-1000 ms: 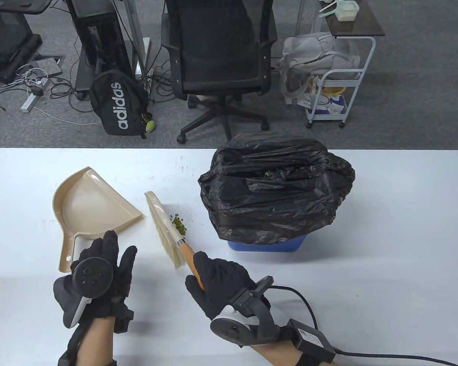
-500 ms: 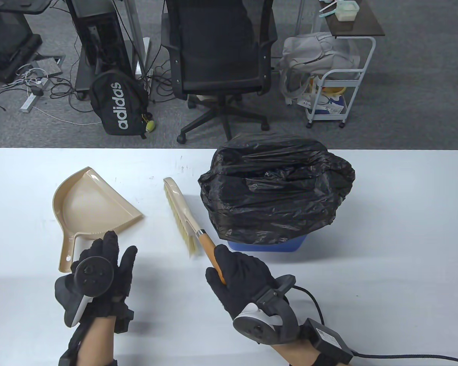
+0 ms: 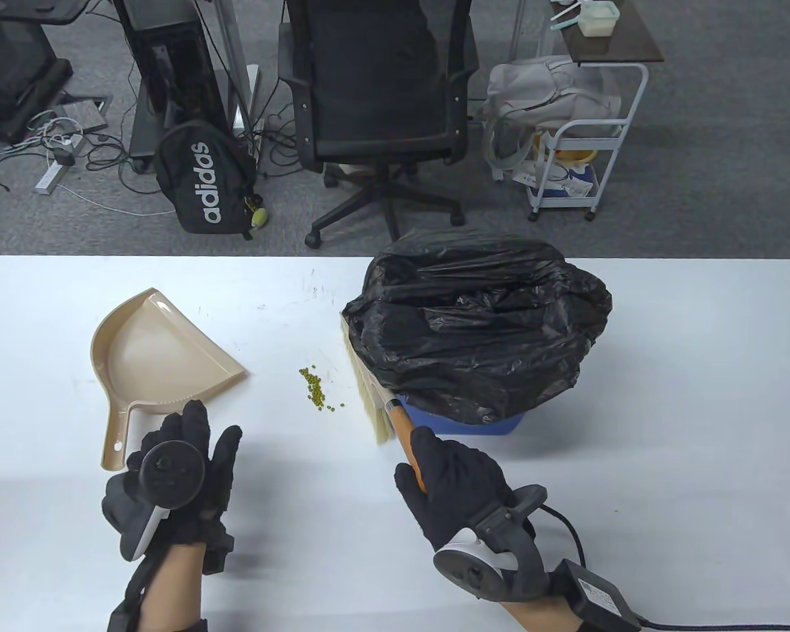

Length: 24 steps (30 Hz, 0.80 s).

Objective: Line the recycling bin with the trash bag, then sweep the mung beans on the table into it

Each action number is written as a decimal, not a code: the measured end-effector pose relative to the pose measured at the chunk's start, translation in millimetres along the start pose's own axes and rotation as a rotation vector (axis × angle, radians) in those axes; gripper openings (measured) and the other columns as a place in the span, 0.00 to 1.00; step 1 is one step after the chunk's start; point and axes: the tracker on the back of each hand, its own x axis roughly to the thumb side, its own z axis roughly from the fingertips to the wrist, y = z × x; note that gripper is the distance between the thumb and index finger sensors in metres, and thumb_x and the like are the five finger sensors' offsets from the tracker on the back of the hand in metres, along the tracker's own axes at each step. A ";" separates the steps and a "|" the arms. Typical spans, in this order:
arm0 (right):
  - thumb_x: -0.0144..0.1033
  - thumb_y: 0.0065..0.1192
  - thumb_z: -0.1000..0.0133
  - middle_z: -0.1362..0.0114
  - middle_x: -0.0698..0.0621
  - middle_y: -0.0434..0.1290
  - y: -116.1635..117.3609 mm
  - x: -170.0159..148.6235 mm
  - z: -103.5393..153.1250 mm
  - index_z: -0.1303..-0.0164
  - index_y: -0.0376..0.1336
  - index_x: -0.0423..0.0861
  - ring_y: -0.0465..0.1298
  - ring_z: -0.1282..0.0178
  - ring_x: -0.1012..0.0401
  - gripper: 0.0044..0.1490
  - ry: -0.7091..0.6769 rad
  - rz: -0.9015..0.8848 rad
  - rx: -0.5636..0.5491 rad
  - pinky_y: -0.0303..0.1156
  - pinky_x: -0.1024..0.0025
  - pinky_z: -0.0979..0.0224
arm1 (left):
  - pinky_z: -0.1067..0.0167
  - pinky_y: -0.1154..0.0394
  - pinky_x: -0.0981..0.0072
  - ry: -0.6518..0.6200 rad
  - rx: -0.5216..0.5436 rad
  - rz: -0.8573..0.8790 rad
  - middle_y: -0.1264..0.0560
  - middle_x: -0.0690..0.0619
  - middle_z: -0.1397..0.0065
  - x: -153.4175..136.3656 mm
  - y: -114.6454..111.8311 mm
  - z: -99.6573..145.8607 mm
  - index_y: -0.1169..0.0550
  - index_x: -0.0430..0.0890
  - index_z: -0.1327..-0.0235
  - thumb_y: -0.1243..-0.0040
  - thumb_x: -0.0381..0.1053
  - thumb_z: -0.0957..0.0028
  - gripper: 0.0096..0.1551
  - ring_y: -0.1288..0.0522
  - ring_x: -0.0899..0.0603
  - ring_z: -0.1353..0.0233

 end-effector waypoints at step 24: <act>0.43 0.70 0.46 0.58 0.33 0.88 8.8 28.5 -16.2 0.45 0.76 0.24 0.89 0.60 0.40 0.36 -0.058 -0.011 -0.014 0.83 0.44 0.57 | 0.34 0.45 0.12 0.005 -0.007 0.012 0.31 0.26 0.20 -2.4 -2.0 -1.1 0.30 0.34 0.17 0.47 0.66 0.43 0.50 0.37 0.10 0.27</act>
